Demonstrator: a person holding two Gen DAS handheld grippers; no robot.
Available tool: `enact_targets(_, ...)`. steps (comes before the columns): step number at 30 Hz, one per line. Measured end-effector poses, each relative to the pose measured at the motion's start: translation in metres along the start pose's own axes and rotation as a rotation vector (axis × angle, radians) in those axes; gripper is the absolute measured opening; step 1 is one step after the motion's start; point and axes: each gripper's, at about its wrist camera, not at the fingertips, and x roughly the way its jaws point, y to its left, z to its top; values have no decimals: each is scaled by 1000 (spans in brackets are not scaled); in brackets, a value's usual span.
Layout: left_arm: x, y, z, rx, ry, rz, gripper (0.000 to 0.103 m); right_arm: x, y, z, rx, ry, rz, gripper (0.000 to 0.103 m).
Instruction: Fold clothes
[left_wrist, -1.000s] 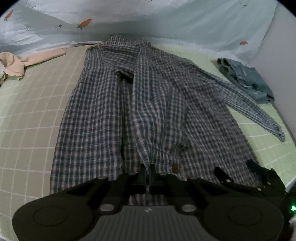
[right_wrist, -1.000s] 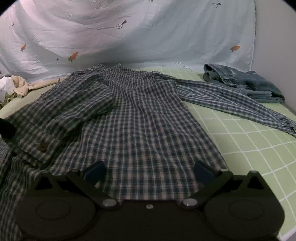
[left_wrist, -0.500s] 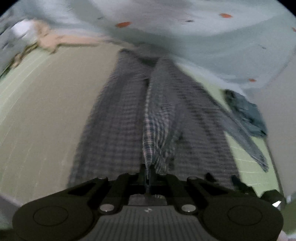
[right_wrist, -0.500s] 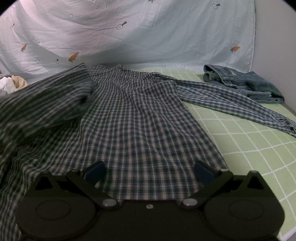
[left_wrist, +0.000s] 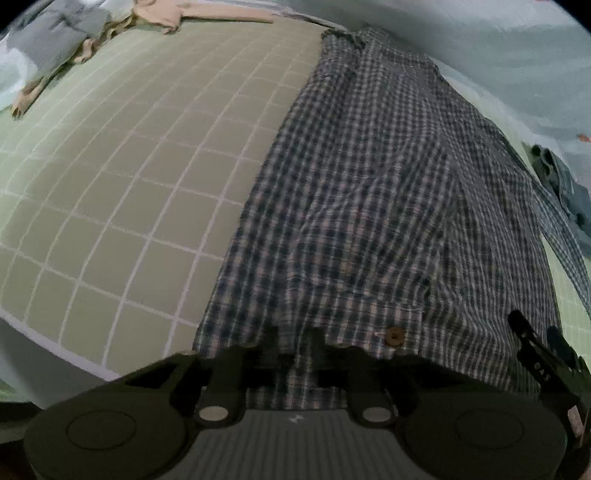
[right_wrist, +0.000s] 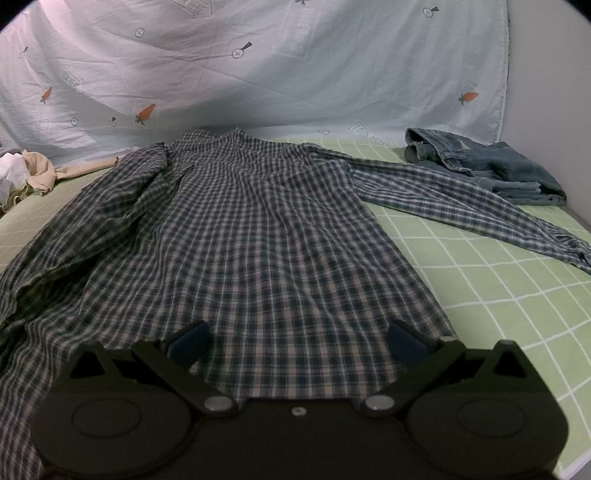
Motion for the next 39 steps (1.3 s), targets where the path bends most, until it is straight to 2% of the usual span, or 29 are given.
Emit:
enact_targets(1,-2,-3,1,16,-6,9,44,0,0,0,0,1,0,103)
enact_targets(4,-6,-14,8,77,-28,58,63,1,0,4,0,22,3,103)
enact_targets(6,-7,-18,12,105,-42,72,65,2,-1,7,1,42,6,103)
enact_targets(10,-11,-28,22,147,-77,78,79,6,-6,21,5,116,45,103)
enact_targets(12,-10,-34,27,171,-89,87,81,6,-16,26,63,113,70,103)
enact_targets(15,-3,-41,37,189,-83,63,89,16,-45,34,153,105,10,103)
enact_targets(17,3,-44,45,195,-74,50,89,22,-64,39,212,99,-30,103)
enact_targets(21,23,-52,63,241,-70,100,89,35,-102,48,331,86,-110,103)
enact_targets(27,54,-61,90,245,-45,132,89,60,-158,65,487,46,-250,103)
enact_targets(29,64,-64,95,251,-23,157,91,70,-176,71,536,29,-300,103)
enact_targets(33,82,-65,101,216,37,225,103,88,-213,82,632,-5,-400,103)
enact_targets(37,84,-58,106,177,68,195,103,115,-229,95,540,43,-471,103)
enact_targets(39,85,-56,108,174,78,183,103,125,-225,99,446,93,-484,103)
